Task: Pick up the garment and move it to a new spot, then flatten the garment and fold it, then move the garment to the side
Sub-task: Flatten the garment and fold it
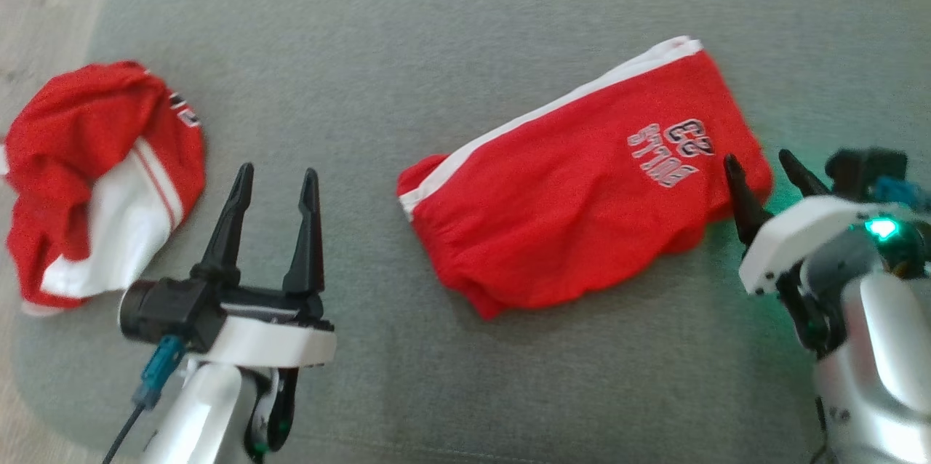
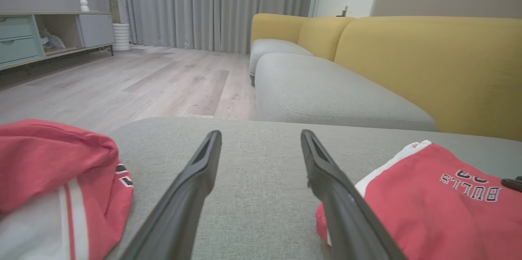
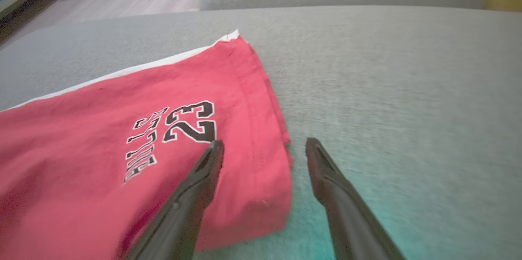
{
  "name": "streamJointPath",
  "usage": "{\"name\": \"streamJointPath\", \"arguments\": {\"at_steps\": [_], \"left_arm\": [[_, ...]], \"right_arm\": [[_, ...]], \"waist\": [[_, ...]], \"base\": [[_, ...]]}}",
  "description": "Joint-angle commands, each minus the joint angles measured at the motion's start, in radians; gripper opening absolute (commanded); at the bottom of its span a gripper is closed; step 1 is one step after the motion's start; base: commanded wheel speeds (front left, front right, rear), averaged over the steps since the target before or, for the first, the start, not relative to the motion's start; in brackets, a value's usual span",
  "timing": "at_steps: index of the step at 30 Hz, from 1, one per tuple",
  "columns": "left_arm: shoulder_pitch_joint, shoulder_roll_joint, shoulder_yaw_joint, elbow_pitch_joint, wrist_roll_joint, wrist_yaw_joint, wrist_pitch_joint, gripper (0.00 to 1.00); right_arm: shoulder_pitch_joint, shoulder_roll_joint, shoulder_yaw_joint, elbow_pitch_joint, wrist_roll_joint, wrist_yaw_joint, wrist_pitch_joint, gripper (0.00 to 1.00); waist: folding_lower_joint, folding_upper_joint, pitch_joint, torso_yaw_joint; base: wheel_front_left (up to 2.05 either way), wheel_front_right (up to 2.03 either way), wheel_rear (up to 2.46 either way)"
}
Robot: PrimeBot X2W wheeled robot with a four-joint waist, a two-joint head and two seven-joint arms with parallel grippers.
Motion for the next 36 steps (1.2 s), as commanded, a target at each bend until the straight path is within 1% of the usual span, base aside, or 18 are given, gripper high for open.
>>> {"name": "streamJointPath", "arguments": {"at_steps": [1,5,8,10,13,17,21,26,29,32,36], "left_arm": [[-0.048,0.009,0.029,-0.023,0.010,-0.004,-0.008,1.00],[-0.065,-0.012,0.028,-0.008,0.020,-0.018,-0.011,1.00],[-0.066,-0.026,0.037,-0.004,0.026,-0.025,-0.012,1.00],[-0.063,-0.033,0.046,-0.005,0.030,-0.030,-0.012,1.00],[-0.051,-0.041,0.061,-0.007,0.039,-0.035,-0.012,1.00],[-0.020,-0.044,0.089,-0.007,0.049,-0.040,-0.012,1.00],[0.010,-0.039,0.104,-0.008,0.053,-0.041,-0.012,1.00],[0.044,-0.031,0.115,-0.012,0.051,-0.037,-0.012,1.00],[0.055,-0.027,0.115,-0.011,0.049,-0.035,-0.012,1.00],[0.058,-0.026,0.113,-0.012,0.047,-0.035,-0.011,1.00],[0.061,-0.026,0.106,-0.012,0.045,-0.034,-0.006,1.00]], "right_arm": [[-0.036,-0.011,0.027,-0.007,0.007,-0.002,0.011,1.00],[-0.091,-0.022,0.031,0.112,0.012,-0.002,0.089,1.00],[-0.107,-0.016,0.036,0.163,0.031,-0.002,0.155,1.00],[-0.110,-0.014,0.035,0.169,0.040,-0.002,0.177,0.00],[-0.100,-0.008,0.030,0.148,0.049,-0.002,0.175,0.00],[-0.026,0.019,-0.006,0.052,0.047,-0.002,0.112,0.00],[0.084,0.055,-0.056,-0.054,0.050,-0.002,0.064,0.00],[0.220,0.084,-0.125,-0.159,0.067,-0.002,0.039,0.00],[0.271,0.091,-0.162,-0.191,0.074,-0.002,0.034,0.00],[0.291,0.093,-0.178,-0.202,0.079,-0.002,0.032,0.00],[0.295,0.094,-0.173,-0.215,0.087,-0.002,0.024,0.00]], "waist": [[-0.0002,0.0000,0.021,0.028],[-0.0002,0.0000,0.026,0.054],[-0.0002,0.0000,0.023,0.060],[-0.0002,0.0000,0.021,0.060],[-0.0002,0.0000,0.013,0.052],[-0.0002,0.0000,-0.015,0.016],[-0.0002,0.0000,-0.039,-0.022],[-0.0002,0.0000,-0.056,-0.064],[-0.0002,0.0000,-0.062,-0.077],[-0.0002,0.0000,-0.065,-0.081],[-0.0002,0.0000,-0.071,-0.083]], "base": [[0.00,0.00,0.00],[0.00,0.00,0.00],[0.00,0.00,0.00],[0.00,0.00,0.00],[0.00,0.00,0.00],[0.00,0.00,0.00],[0.00,0.00,0.00],[0.00,0.00,0.00],[0.00,0.00,0.00],[0.00,0.00,0.00],[0.00,0.00,0.00]]}}
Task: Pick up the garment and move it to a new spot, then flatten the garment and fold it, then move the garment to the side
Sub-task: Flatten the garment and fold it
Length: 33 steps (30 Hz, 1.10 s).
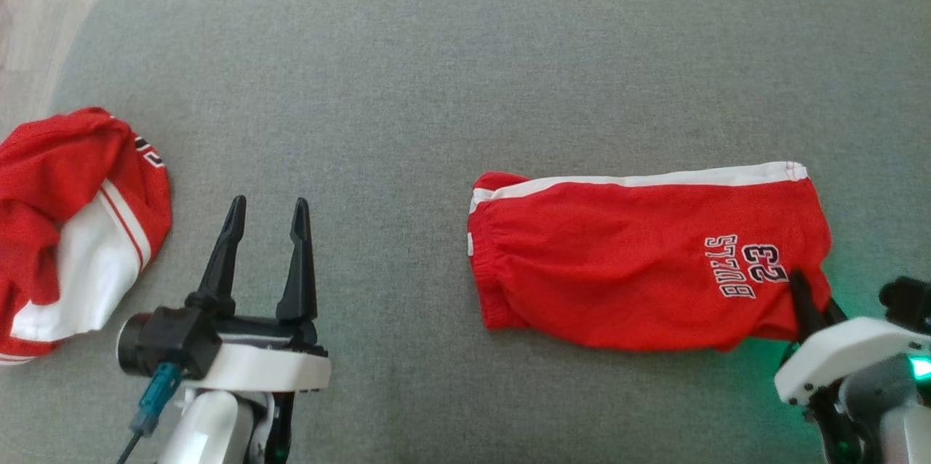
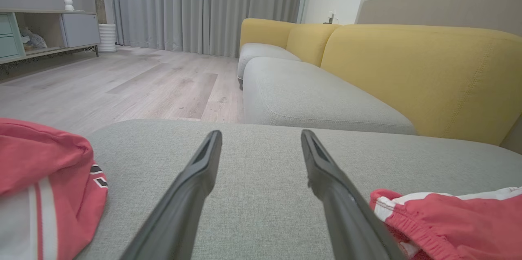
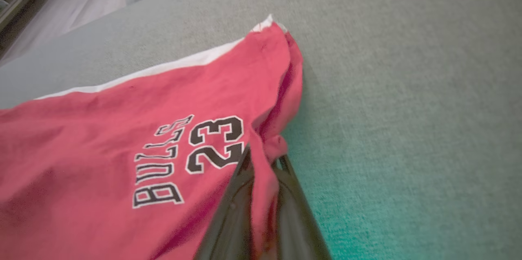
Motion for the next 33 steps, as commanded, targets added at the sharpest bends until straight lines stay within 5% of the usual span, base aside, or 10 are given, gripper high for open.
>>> {"name": "streamJointPath", "arguments": {"at_steps": [1,5,10,18,19,20,27,33], "left_arm": [[-0.009,0.021,0.031,-0.029,0.003,0.006,-0.002,1.00],[-0.006,0.019,0.024,-0.026,0.001,0.007,0.002,1.00],[-0.001,0.019,0.018,-0.026,-0.004,0.008,0.006,1.00],[0.001,0.014,0.010,-0.022,-0.012,0.012,0.007,1.00],[0.003,0.013,0.009,-0.020,-0.013,0.012,0.007,1.00],[0.003,0.013,0.008,-0.018,-0.014,0.012,0.006,1.00],[0.004,0.014,0.009,-0.012,-0.017,0.017,0.003,1.00],[0.007,0.027,0.018,-0.015,-0.012,0.029,0.001,1.00]], "right_arm": [[-0.025,-0.006,0.031,-0.049,-0.001,-0.002,-0.015,0.00],[-0.061,-0.006,0.117,-0.126,-0.028,-0.002,-0.013,0.00],[-0.113,-0.006,0.354,-0.228,-0.020,-0.002,0.028,0.00],[-0.119,-0.006,0.677,-0.146,0.137,-0.002,0.026,0.00],[-0.115,-0.006,0.701,-0.130,0.157,-0.002,0.016,0.31],[-0.112,-0.006,0.720,-0.112,0.171,-0.002,0.007,1.00],[-0.164,-0.006,0.808,-0.121,0.204,-0.002,-0.173,1.00],[-0.180,-0.006,0.652,-0.183,0.072,-0.002,-0.300,1.00]], "waist": [[0.0000,0.0000,-0.004,0.001],[0.0000,0.0000,-0.019,0.007],[0.0000,0.0000,-0.032,0.020],[0.0000,0.0000,-0.029,0.052],[0.0000,0.0000,-0.028,0.054],[0.0000,0.0000,-0.027,0.056],[0.0000,0.0000,-0.021,0.051],[0.0000,0.0000,-0.030,0.037]], "base": [[0.00,0.00,0.00],[0.00,0.00,0.00],[0.00,0.00,0.00],[0.00,0.00,0.00],[0.00,0.00,0.00],[0.00,0.00,0.00],[0.00,0.00,0.00],[0.00,0.00,0.00]]}}
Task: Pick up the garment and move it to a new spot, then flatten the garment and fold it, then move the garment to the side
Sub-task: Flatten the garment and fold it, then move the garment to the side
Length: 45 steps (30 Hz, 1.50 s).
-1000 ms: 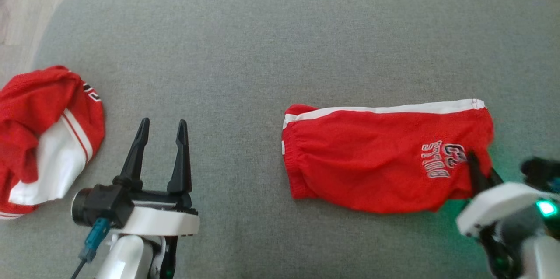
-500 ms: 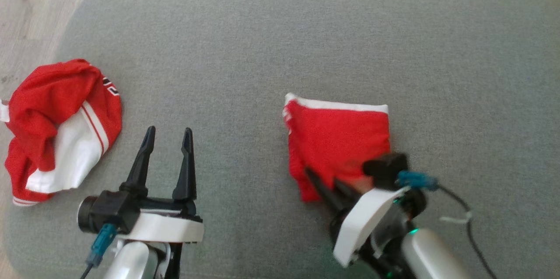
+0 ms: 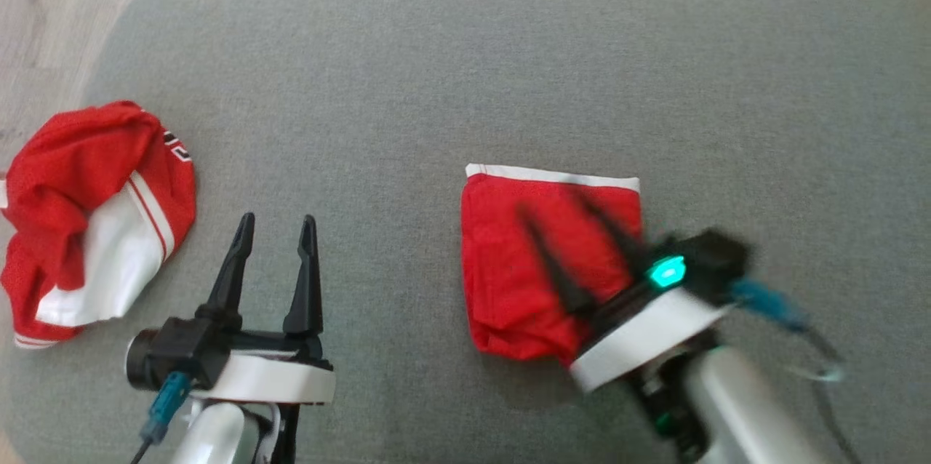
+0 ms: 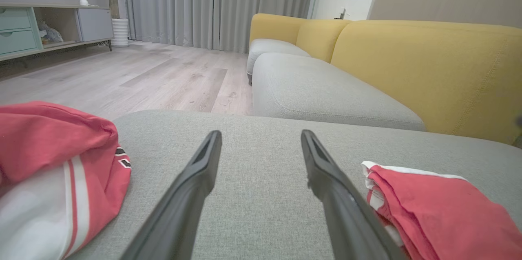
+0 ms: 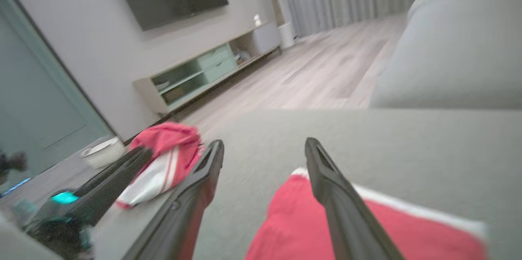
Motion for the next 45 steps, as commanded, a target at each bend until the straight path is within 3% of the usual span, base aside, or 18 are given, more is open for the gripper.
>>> {"name": "streamJointPath", "arguments": {"at_steps": [1,4,13,29,45], "left_arm": [[-0.011,0.027,0.046,-0.032,0.003,0.014,-0.004,1.00],[0.001,0.041,0.055,-0.039,0.008,0.029,0.000,1.00],[0.052,0.083,0.082,-0.075,0.013,0.066,0.029,1.00],[0.183,0.123,0.056,-0.155,0.026,0.113,0.132,1.00],[0.212,0.137,0.037,-0.170,0.032,0.129,0.156,1.00]], "right_arm": [[-0.015,0.002,-0.046,-0.055,-0.040,-0.002,-0.020,1.00],[0.022,0.002,-0.176,-0.101,-0.109,-0.002,-0.018,1.00],[0.165,0.002,-0.394,-0.214,-0.192,-0.002,0.042,1.00],[0.359,0.002,-0.413,-0.259,-0.144,-0.002,0.093,1.00],[0.399,0.002,-0.426,-0.273,-0.143,-0.002,0.109,1.00]], "waist": [[0.0000,0.0000,-0.006,-0.006],[0.0000,0.0000,-0.017,-0.016],[0.0000,0.0000,-0.058,-0.039],[0.0000,0.0000,-0.172,-0.072],[0.0000,0.0000,-0.190,-0.078]], "base": [[0.00,0.00,0.00],[0.00,0.00,0.00],[0.00,0.00,0.00],[0.00,0.00,0.00],[0.00,0.00,0.00]]}}
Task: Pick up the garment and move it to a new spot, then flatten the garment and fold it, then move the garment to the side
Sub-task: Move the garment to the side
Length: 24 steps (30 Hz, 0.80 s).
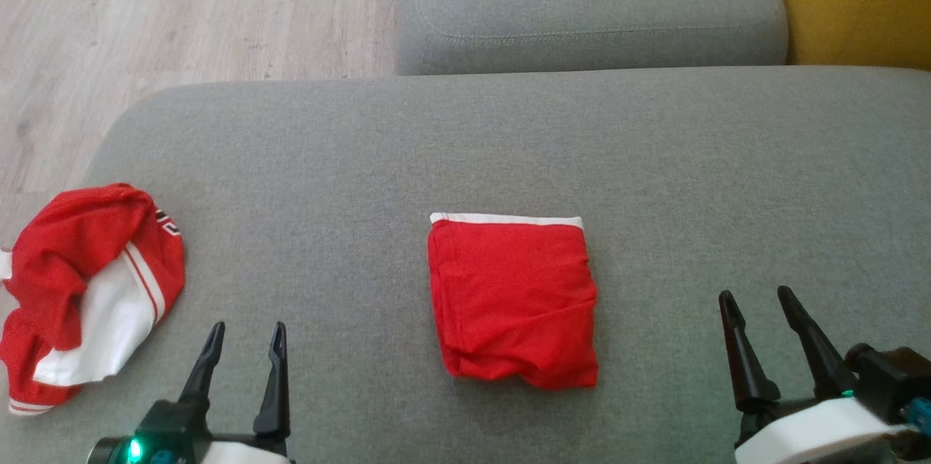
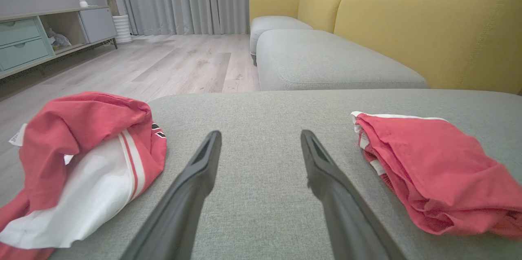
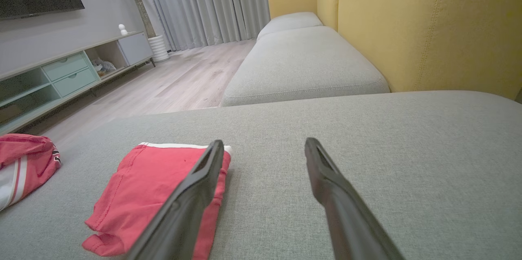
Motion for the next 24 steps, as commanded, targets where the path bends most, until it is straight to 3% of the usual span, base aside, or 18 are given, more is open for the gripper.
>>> {"name": "streamJointPath", "arguments": {"at_steps": [1,15,24], "left_arm": [[-0.045,0.021,0.037,-0.024,0.010,0.000,-0.007,1.00],[-0.065,0.021,0.032,-0.028,0.007,0.002,-0.021,1.00],[-0.186,-0.008,-0.005,-0.001,0.012,-0.044,-0.068,1.00]], "right_arm": [[-0.025,-0.007,0.021,-0.043,0.005,-0.002,0.004,1.00],[-0.035,-0.007,0.021,-0.021,0.008,-0.002,0.035,1.00],[-0.147,-0.007,0.101,0.177,0.024,-0.002,0.054,1.00]], "waist": [[0.0000,0.0000,0.001,0.000],[0.0000,0.0000,0.016,0.016],[0.0000,0.0000,0.110,0.122]], "base": [[0.00,0.00,0.00],[0.00,0.00,0.00],[0.00,0.00,0.00]]}}
